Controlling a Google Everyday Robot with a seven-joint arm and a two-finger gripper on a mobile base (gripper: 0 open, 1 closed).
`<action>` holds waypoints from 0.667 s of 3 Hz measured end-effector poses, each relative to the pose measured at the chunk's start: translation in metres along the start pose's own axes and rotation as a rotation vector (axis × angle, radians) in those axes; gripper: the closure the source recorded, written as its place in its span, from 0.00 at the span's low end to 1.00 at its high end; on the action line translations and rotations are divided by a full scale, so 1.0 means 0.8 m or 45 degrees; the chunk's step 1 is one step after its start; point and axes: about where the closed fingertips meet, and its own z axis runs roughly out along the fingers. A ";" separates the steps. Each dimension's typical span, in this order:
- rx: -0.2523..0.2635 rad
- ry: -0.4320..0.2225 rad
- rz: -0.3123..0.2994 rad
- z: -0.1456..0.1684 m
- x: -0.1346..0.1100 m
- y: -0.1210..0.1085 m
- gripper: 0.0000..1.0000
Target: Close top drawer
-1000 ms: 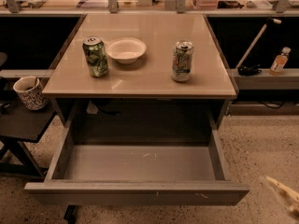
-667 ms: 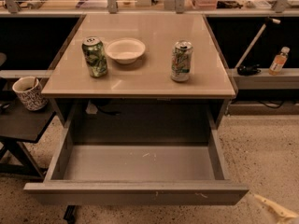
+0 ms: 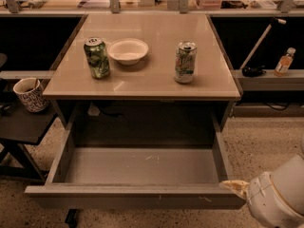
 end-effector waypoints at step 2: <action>-0.154 -0.146 0.045 0.017 0.029 -0.022 0.00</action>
Offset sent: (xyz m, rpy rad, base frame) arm -0.0563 -0.0458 -0.0149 0.2356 0.2185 -0.0758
